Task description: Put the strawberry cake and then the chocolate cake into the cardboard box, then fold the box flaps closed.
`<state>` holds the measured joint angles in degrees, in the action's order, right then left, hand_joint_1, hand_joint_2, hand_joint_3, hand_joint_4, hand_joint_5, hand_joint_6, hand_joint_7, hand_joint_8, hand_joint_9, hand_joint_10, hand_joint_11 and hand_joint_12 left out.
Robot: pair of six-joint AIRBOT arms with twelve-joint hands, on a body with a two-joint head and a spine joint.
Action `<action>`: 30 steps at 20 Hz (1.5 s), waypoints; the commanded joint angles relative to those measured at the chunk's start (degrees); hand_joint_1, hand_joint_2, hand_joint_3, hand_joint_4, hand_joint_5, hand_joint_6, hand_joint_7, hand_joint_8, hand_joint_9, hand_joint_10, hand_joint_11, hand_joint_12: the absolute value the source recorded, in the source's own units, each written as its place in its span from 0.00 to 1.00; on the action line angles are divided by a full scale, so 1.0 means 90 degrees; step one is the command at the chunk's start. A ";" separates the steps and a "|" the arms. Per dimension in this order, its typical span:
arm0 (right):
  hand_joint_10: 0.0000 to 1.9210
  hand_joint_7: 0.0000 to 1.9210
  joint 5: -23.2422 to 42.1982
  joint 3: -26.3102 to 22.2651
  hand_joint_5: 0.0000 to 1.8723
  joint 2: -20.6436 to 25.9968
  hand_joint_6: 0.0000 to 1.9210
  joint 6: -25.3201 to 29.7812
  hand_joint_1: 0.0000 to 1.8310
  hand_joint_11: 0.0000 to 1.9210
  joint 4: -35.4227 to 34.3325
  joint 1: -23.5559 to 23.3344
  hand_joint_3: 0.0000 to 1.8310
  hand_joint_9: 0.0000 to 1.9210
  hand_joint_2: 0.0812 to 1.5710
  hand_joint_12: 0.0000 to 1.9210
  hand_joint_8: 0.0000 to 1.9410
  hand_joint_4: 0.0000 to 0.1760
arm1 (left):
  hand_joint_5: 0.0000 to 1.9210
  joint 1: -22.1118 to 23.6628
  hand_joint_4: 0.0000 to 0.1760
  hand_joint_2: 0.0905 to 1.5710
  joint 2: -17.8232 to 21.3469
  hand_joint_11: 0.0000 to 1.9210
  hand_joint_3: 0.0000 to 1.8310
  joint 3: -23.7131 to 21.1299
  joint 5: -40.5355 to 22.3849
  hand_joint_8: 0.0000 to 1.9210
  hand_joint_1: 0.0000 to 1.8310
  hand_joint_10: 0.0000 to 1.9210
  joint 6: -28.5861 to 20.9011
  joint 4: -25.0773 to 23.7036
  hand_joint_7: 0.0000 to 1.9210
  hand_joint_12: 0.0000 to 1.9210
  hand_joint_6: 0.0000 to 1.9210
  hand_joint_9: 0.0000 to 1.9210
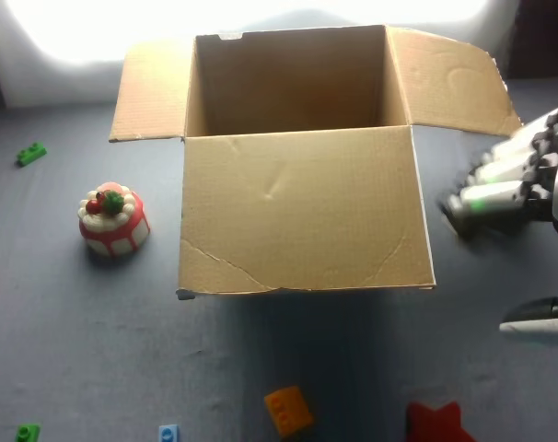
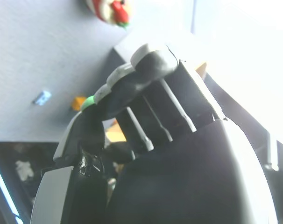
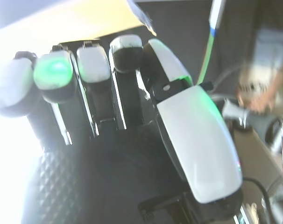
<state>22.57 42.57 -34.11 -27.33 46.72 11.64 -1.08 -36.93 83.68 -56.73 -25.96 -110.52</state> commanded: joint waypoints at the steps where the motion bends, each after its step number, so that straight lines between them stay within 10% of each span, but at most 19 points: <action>1: 0.06 0.06 0.0334 -0.0019 0.05 0.0101 0.01 -0.0232 0.17 0.00 -0.0361 -0.0103 0.02 0.05 0.67 0.36 0.00 0.00 | 0.05 0.0039 0.27 0.70 0.0073 0.00 0.01 0.0032 0.0032 0.00 0.23 0.01 0.0004 0.0487 0.08 0.44 0.00 0.12; 7: 0.03 0.05 0.0222 0.0298 0.04 0.0111 0.00 -0.0888 0.17 0.00 -0.2061 0.0249 0.00 0.06 0.68 0.29 0.00 0.00 | 0.06 0.0040 0.20 0.73 0.0057 0.00 0.01 0.0040 -0.0023 0.00 0.17 0.00 0.0004 0.0310 0.08 0.45 0.00 0.12; 18: 0.01 0.07 0.1156 0.0625 0.05 0.0025 0.01 -0.2713 0.61 0.00 -0.4518 0.0394 0.00 0.07 0.60 0.32 0.00 0.05 | 0.02 0.0014 0.30 0.65 0.0042 0.00 0.00 0.0095 -0.0100 0.00 0.56 0.00 -0.0011 -0.0109 0.04 0.30 0.00 0.06; 23: 0.00 0.06 0.3019 0.0622 0.06 0.0119 0.00 -0.3047 0.65 0.00 -0.5346 0.1310 0.00 0.06 0.62 0.21 0.00 0.06 | 0.04 -0.0258 0.27 0.59 -0.0092 0.00 0.00 0.0105 -0.0094 0.00 0.67 0.00 -0.0076 -0.0042 0.03 0.26 0.00 0.06; 30: 0.00 0.05 0.1610 0.0622 0.05 -0.0051 0.00 -0.3043 0.67 0.00 -0.5577 0.1056 0.00 0.04 0.63 0.18 0.00 0.06 | 0.05 -0.1397 0.28 0.59 -0.0530 0.00 0.00 0.0145 0.0206 0.00 0.66 0.00 0.0240 0.1372 0.04 0.26 0.00 0.06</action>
<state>31.07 47.92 -35.42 -54.70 -2.37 22.00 -14.44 -42.15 84.55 -55.53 -23.86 -101.58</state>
